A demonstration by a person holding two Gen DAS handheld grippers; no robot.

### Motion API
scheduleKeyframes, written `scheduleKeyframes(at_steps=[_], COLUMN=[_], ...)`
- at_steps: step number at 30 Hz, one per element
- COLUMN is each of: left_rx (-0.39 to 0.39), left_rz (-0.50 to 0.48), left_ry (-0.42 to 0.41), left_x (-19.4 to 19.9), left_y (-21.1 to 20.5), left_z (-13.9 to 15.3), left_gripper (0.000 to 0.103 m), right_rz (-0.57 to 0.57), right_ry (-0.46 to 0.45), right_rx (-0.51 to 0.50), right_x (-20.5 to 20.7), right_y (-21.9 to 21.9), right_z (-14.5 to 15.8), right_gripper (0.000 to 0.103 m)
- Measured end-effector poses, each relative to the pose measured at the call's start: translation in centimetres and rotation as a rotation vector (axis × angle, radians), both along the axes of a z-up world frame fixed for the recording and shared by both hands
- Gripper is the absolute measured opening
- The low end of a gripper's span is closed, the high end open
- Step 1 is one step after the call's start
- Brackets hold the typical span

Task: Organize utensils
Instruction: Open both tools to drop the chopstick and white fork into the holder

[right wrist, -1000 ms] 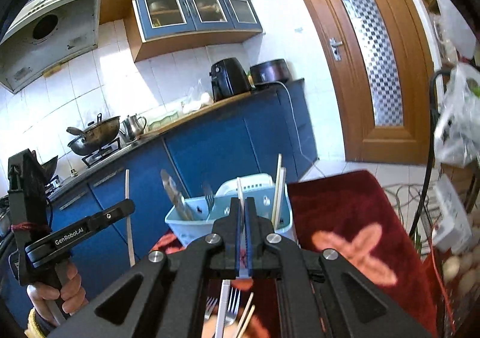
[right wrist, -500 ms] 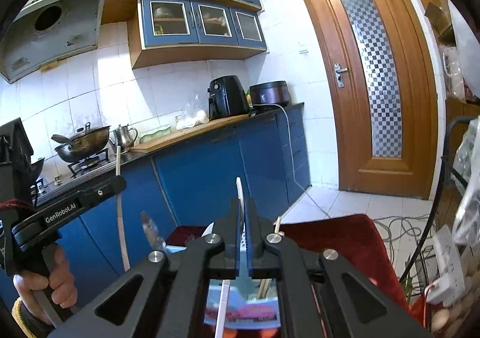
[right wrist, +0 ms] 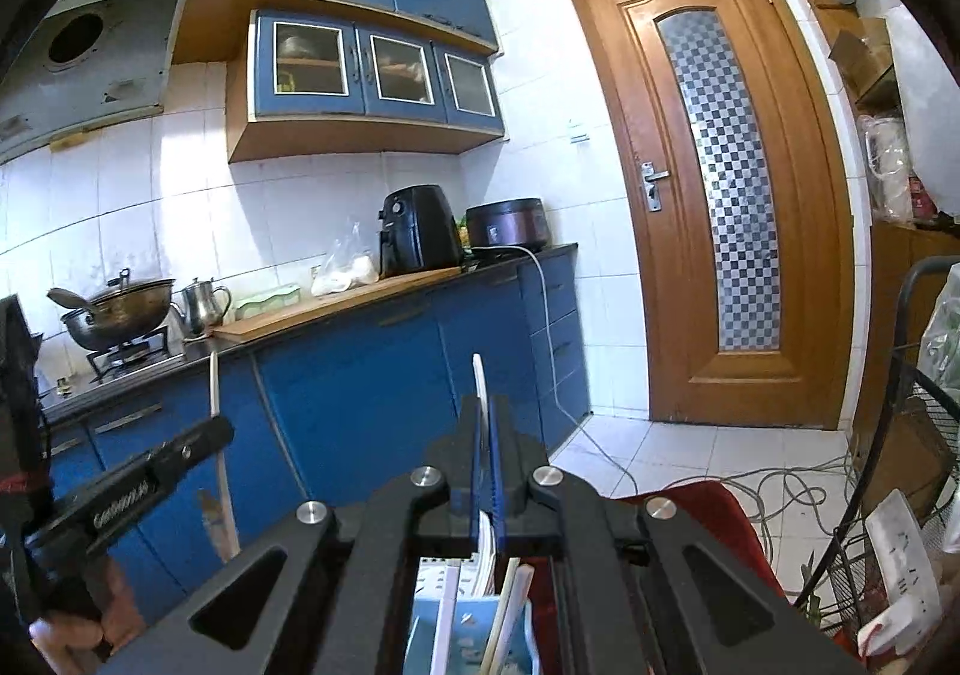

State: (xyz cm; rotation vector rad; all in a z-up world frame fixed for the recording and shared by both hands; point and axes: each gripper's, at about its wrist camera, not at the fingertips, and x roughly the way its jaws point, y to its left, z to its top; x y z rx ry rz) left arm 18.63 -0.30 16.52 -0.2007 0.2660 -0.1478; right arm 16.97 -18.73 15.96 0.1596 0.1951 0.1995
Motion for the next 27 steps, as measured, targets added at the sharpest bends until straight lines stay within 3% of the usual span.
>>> scheduleKeyframes(at_steps=[5,15,17,21,26,27], left_rx=[0.024,0.007,0.017,0.045,0.059,0.059], left_rz=[0.001,-0.035,-0.04,-0.057,-0.074,-0.077], left_ry=[-0.01,0.049,0.059,0.076,0.093,0.092], left_x=[0.2,0.9,1.0,0.8,0.1,-0.2], left_y=[-0.5,-0.6,-0.9,-1.6,-2.1,-2.2], left_z=[-1.6,-4.6,-5.0,-5.3,-5.1,-5.1], left_gripper=[0.004,0.004,0.004,0.006,0.036,0.037], right_rz=[-0.01,0.086,0.1,0.127,0.148,0.15], right_ry=[-0.013,0.018,0.029,0.058,0.084,0.088], right_rx=[-0.015,-0.087,-0.092,-0.066,-0.017,-0.009], right_x=[1.1,0.6,0.5,0.3,-0.3,-0.5], right_y=[0.4,2.3,2.5,2.3,1.6,1.5], right_z=[-1.4,-3.5,-3.8,-4.2,-4.1,-4.0], right_gripper=[0.004,0.005,0.008,0.027,0.03,0.032])
